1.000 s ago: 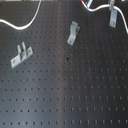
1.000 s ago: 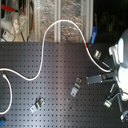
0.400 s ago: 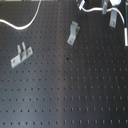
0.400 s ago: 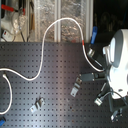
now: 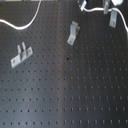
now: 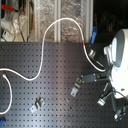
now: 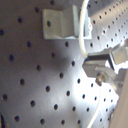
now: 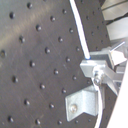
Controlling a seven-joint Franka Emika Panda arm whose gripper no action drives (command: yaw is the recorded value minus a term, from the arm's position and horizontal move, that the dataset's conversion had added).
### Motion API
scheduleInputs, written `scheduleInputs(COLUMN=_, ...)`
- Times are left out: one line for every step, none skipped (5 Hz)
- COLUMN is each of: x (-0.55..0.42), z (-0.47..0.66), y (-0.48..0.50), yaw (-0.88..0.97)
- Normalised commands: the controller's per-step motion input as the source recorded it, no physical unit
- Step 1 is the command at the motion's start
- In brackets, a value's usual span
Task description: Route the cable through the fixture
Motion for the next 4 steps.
scheduleInputs(x=0.028, z=0.21, y=-0.081, yaw=-0.11)
scheduleInputs(x=-0.187, z=0.22, y=-0.084, yaw=0.00)
scheduleInputs(x=-0.440, z=0.01, y=-0.142, yaw=0.02)
scheduleInputs(x=-0.488, z=0.01, y=-0.152, yaw=0.06)
